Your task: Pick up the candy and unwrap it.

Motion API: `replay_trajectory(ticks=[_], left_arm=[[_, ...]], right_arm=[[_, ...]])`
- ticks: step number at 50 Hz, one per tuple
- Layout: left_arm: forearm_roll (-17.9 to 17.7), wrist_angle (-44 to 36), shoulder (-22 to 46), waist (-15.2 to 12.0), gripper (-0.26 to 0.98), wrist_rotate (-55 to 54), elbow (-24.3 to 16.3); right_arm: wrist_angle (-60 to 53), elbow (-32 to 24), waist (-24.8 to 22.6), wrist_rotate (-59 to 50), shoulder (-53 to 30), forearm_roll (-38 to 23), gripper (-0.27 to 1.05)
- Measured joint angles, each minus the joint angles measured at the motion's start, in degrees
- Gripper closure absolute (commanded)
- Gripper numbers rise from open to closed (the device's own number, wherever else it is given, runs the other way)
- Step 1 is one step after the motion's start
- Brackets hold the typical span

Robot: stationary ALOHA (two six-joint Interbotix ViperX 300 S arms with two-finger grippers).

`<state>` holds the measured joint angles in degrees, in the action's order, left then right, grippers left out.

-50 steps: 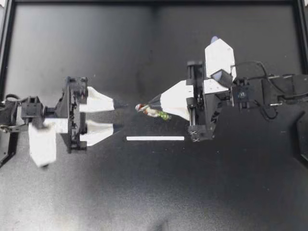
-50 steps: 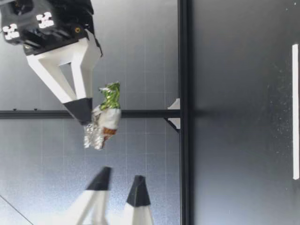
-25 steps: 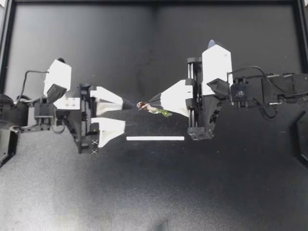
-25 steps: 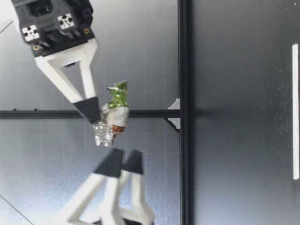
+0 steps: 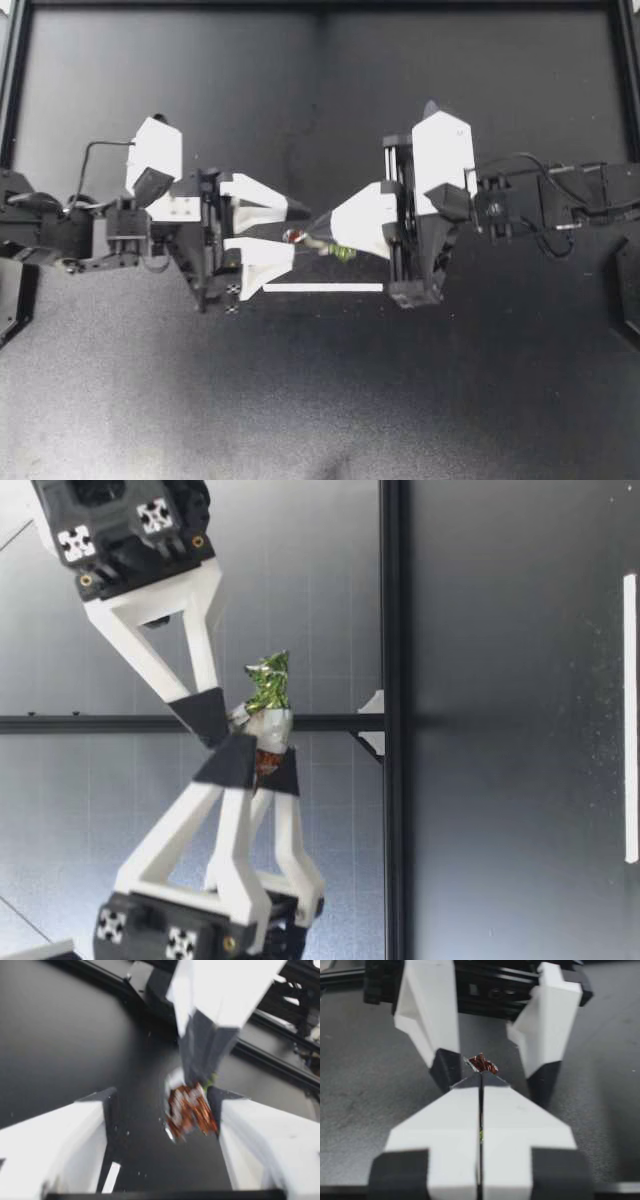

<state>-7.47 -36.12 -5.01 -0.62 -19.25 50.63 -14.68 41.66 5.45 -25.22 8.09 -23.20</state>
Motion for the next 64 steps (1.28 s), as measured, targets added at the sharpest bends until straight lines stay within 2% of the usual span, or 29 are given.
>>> replay_trajectory(ticks=[26, 40, 47, 64], left_arm=[[0.0, 3.43, 3.16, -2.46, 0.09, 0.0, 0.44], [0.26, 3.96, 1.05, -2.29, 0.08, 3.52, 2.29], [0.62, 3.69, -1.32, -0.7, 0.08, 5.54, 1.85], [1.49, 3.34, -1.49, -0.62, 0.08, 6.42, 0.18]], right_arm=[[0.26, 0.62, -1.05, -0.09, 3.16, 0.18, 0.97], [1.49, 1.05, -0.53, -0.09, 3.08, 0.35, 0.97], [2.2, 1.14, -0.09, -0.09, 1.85, 0.26, 0.97], [2.2, 1.05, -0.09, -0.09, 0.62, 0.35, 0.97]])
